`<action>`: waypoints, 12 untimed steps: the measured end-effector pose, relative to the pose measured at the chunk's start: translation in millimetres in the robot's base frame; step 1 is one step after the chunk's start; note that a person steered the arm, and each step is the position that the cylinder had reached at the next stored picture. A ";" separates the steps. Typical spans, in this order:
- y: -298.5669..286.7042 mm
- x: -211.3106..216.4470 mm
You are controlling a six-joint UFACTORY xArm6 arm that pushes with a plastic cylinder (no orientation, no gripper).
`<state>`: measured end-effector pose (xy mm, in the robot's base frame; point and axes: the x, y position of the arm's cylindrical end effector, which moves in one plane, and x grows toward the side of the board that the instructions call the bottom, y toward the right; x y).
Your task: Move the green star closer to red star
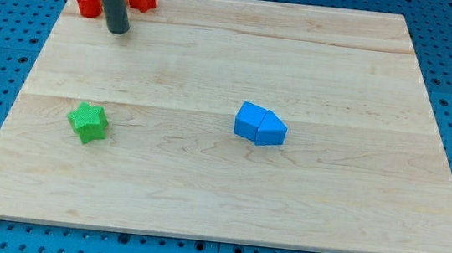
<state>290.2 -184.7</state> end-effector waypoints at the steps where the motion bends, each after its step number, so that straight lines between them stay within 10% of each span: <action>1: -4.9 -23.7; 3: 16.3 0.2; 8: -12.8 274.3; 12: -26.5 157.6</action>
<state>447.8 -211.2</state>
